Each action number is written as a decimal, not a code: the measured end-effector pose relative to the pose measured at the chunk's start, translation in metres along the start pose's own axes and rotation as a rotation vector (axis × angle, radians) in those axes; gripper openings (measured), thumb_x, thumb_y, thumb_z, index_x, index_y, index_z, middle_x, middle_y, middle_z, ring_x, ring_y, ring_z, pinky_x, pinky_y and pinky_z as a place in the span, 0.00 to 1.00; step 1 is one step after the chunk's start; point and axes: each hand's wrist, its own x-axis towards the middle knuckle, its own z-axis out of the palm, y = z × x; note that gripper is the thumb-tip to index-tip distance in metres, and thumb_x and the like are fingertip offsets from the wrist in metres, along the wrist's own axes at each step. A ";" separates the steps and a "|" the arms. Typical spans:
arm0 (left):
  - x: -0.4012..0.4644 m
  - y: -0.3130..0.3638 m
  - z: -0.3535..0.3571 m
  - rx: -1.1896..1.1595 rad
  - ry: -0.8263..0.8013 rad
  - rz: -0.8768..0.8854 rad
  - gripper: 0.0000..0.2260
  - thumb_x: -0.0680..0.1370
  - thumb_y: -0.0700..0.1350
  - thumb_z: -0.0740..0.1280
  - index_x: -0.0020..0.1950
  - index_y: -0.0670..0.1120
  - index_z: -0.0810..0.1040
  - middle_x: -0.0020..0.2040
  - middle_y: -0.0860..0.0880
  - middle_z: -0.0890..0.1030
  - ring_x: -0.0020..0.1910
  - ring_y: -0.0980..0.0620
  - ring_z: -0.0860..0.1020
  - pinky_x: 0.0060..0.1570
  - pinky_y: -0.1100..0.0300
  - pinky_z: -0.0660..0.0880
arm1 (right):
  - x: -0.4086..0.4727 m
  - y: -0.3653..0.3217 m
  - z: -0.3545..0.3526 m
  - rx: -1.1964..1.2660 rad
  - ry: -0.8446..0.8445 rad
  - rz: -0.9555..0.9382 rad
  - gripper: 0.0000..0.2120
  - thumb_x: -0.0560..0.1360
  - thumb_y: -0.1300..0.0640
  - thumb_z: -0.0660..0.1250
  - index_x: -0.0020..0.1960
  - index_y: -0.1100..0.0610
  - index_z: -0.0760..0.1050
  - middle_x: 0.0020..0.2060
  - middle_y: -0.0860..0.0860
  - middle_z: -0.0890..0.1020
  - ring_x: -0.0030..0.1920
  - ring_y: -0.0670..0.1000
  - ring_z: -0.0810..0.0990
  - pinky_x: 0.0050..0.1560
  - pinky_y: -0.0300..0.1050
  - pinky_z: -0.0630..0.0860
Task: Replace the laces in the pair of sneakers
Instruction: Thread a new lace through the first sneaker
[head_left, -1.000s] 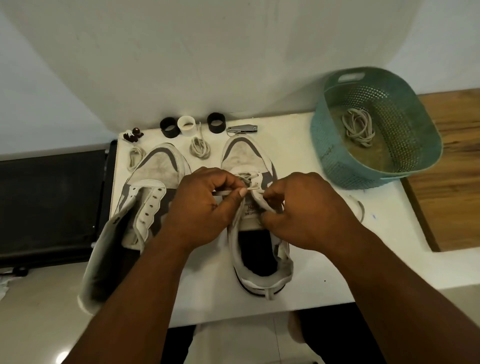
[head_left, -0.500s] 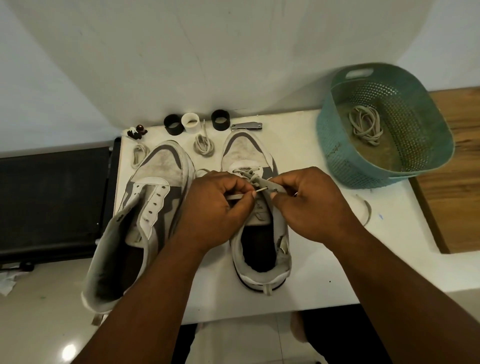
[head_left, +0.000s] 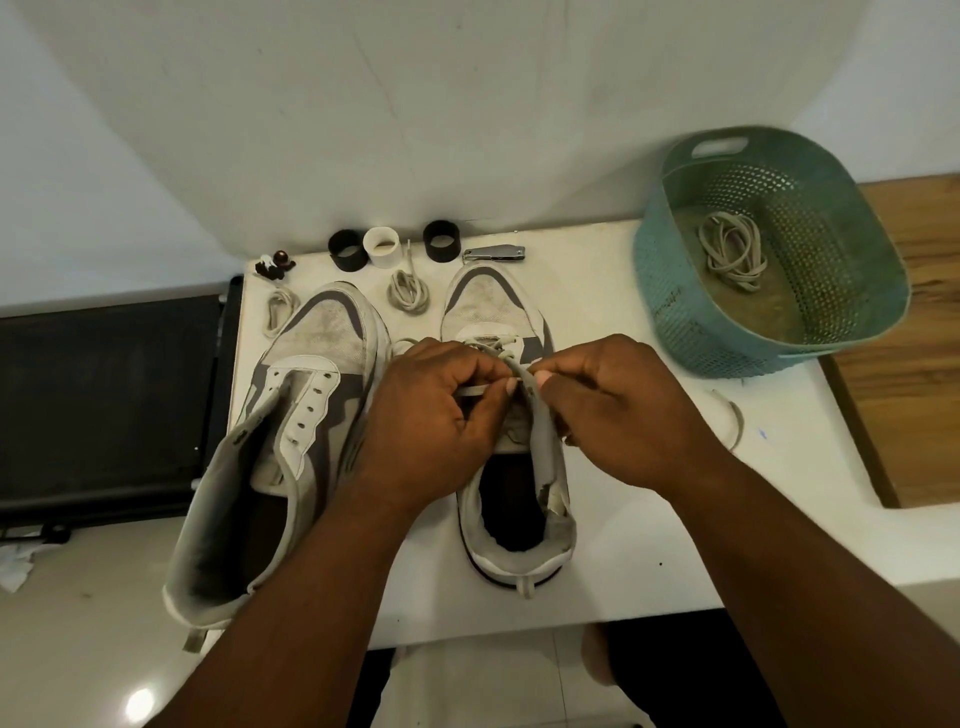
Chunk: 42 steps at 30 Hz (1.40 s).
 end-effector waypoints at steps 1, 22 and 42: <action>0.000 0.000 0.000 -0.001 -0.009 0.004 0.03 0.76 0.46 0.73 0.45 0.48 0.86 0.39 0.54 0.83 0.40 0.55 0.79 0.46 0.54 0.75 | 0.001 0.001 -0.001 0.064 0.016 0.036 0.13 0.79 0.50 0.64 0.45 0.51 0.86 0.33 0.49 0.83 0.36 0.52 0.83 0.40 0.57 0.83; -0.004 -0.002 -0.004 -0.136 0.110 -0.031 0.51 0.66 0.42 0.75 0.82 0.53 0.50 0.75 0.60 0.64 0.79 0.44 0.61 0.75 0.34 0.60 | 0.004 0.009 -0.019 -0.327 -0.080 -0.135 0.10 0.78 0.46 0.68 0.41 0.49 0.80 0.33 0.42 0.80 0.35 0.42 0.77 0.36 0.40 0.70; -0.002 -0.003 -0.004 -0.128 0.131 -0.026 0.41 0.66 0.41 0.74 0.77 0.35 0.63 0.76 0.64 0.58 0.78 0.62 0.58 0.79 0.49 0.57 | -0.004 -0.018 -0.036 0.452 -0.060 -0.174 0.09 0.75 0.53 0.71 0.38 0.54 0.78 0.33 0.45 0.80 0.29 0.43 0.69 0.31 0.34 0.63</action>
